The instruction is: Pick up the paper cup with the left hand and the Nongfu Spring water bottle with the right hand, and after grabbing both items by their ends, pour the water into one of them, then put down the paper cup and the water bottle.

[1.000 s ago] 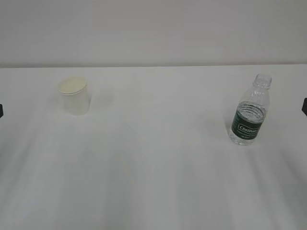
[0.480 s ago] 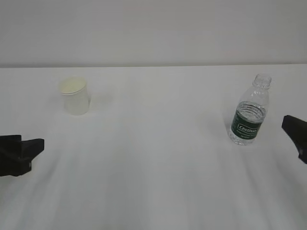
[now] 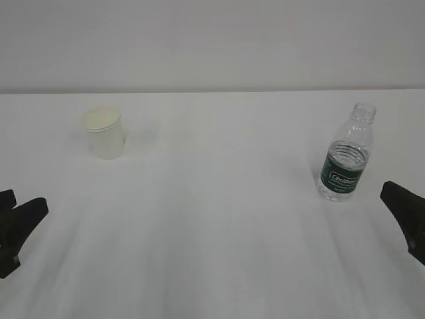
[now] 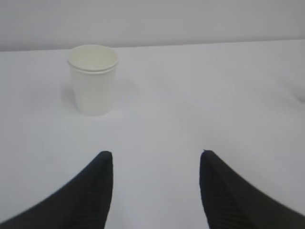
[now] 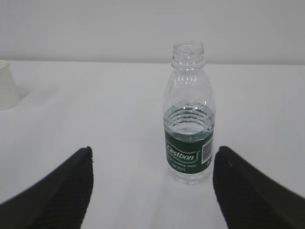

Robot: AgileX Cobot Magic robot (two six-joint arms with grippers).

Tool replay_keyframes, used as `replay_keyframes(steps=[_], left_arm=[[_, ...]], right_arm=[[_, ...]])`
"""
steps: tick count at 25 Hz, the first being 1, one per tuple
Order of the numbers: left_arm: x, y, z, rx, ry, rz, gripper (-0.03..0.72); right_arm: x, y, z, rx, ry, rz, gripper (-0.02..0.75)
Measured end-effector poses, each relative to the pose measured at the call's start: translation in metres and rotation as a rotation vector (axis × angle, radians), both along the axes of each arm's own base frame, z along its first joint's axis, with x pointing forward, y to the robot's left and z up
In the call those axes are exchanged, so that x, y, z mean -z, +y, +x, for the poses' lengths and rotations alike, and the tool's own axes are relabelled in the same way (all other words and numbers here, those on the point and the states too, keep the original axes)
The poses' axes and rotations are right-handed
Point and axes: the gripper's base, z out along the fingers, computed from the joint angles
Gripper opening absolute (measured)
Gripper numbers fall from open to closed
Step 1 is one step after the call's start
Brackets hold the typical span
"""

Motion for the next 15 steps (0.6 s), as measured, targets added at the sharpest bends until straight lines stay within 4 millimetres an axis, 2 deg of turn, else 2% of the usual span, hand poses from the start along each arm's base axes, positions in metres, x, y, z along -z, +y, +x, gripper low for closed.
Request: replay_keyframes(steps=[4,9,15], left_arm=[[-0.0013,-0.0018,-0.0008,0.023,-0.018,0.001,0.414],[-0.0025,-0.0023,-0.0007,0.028,-0.032,-0.004,0.414],[-0.0025,-0.0023,-0.0007,0.028,-0.032,-0.004,0.414]], right_arm=[[0.0041,0.0001,-0.0075,-0.008,-0.019,0.015,0.587],[0.0020,0.0007,-0.0069,-0.011,-0.043,0.032,0.586],[0.0103,-0.0027,-0.0015,0.043,0.001,0.060,0.587]])
